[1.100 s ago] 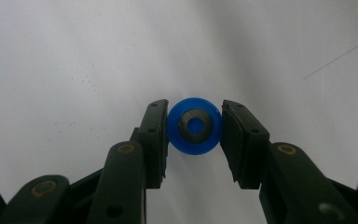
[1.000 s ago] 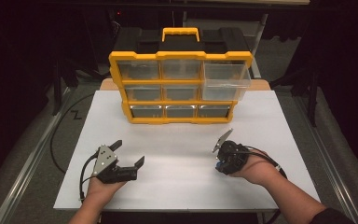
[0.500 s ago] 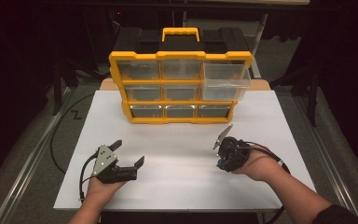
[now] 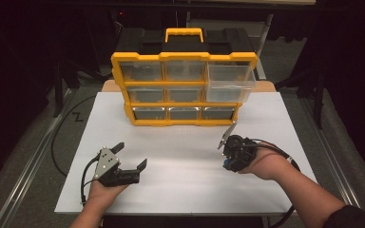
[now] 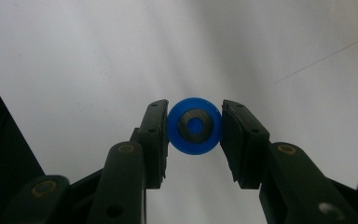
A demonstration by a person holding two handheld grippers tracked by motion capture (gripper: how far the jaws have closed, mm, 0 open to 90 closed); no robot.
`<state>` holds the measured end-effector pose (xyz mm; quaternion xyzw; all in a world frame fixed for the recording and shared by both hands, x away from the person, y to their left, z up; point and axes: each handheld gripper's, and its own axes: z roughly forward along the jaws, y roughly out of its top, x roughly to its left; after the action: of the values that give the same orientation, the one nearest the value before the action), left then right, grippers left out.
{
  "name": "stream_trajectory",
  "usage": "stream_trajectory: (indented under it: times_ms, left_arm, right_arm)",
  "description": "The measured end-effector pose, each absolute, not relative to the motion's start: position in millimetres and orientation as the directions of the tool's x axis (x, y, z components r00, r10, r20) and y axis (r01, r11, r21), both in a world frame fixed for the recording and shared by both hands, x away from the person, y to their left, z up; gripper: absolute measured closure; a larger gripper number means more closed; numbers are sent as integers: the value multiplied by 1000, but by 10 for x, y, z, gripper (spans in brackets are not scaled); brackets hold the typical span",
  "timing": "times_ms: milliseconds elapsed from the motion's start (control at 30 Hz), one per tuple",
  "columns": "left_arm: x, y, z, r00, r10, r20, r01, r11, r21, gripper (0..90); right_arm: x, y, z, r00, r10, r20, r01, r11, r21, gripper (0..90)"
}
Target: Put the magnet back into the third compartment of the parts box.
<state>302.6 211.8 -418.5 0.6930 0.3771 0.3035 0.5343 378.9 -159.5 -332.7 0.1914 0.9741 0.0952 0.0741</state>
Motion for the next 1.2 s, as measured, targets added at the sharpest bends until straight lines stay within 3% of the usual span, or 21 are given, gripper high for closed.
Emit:
stream_trajectory:
  times_ms: [1200]
  left_arm:
    - [3023, 2120, -4184, 530, 848, 19, 194, -143, 971, 28]
  right_arm:
    - [3812, -1536, -2847, -933, 335, -131, 311, 935, 171, 652]
